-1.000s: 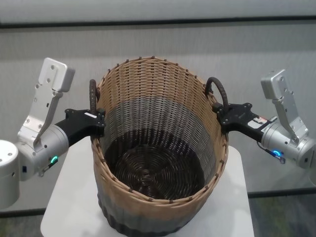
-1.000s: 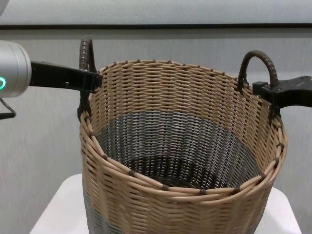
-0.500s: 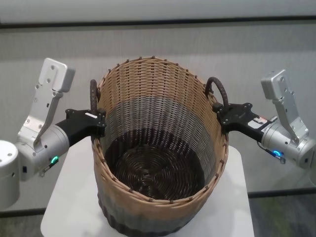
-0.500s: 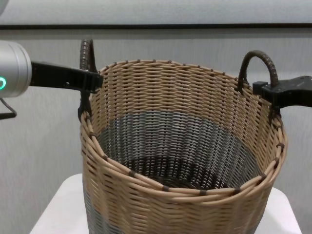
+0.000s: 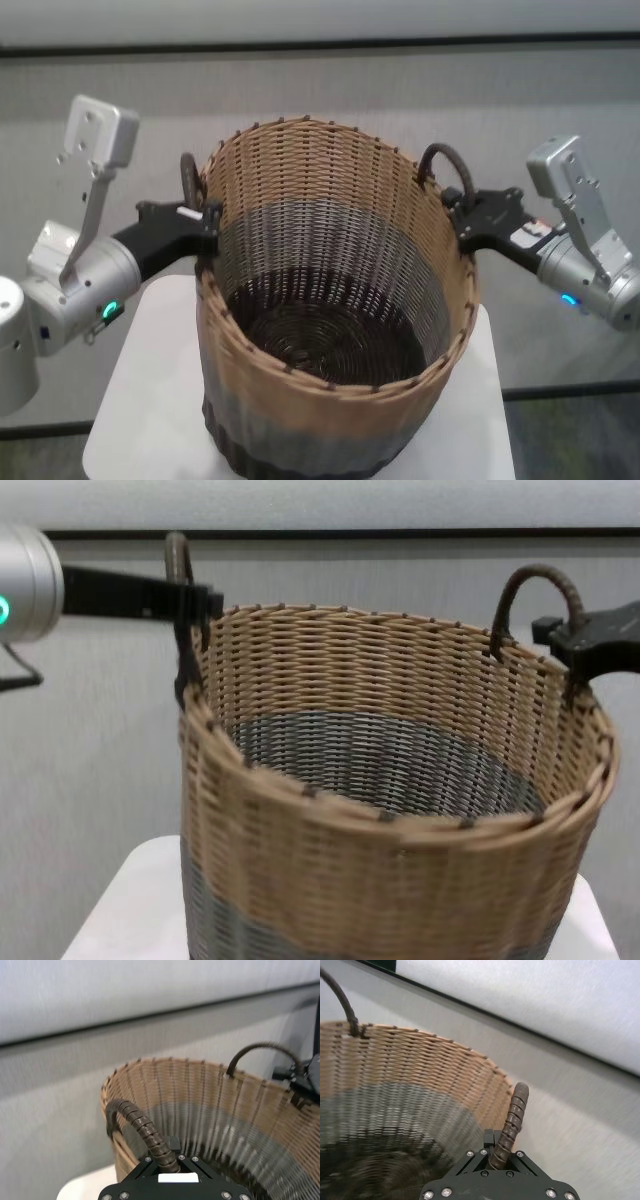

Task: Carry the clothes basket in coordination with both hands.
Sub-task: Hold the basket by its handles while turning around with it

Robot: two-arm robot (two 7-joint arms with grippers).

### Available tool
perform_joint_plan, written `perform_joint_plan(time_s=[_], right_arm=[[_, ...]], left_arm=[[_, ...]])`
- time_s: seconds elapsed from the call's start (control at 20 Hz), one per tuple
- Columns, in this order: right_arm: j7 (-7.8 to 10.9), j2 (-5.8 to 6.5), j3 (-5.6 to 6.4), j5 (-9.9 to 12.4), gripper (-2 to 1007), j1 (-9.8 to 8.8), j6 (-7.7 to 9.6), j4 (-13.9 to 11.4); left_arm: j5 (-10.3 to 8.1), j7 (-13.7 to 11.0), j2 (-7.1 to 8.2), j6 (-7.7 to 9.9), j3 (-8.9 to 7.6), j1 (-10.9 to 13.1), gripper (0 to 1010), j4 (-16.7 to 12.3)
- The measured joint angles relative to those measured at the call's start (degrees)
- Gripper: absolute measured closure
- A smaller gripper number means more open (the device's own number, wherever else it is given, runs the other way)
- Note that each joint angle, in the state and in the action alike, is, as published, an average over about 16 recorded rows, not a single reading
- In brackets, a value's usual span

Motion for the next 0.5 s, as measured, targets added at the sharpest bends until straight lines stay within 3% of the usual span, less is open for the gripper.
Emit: perform_joint_plan(time_s=[0.5], right_arm=[[-3.20, 0.63, 2.56, -4.46, 999, 0.37, -3.51, -1.48]], left_arm=[[1.40, -1.17, -1.31, -4.32, -1.73, 0.07, 1010, -2.20]])
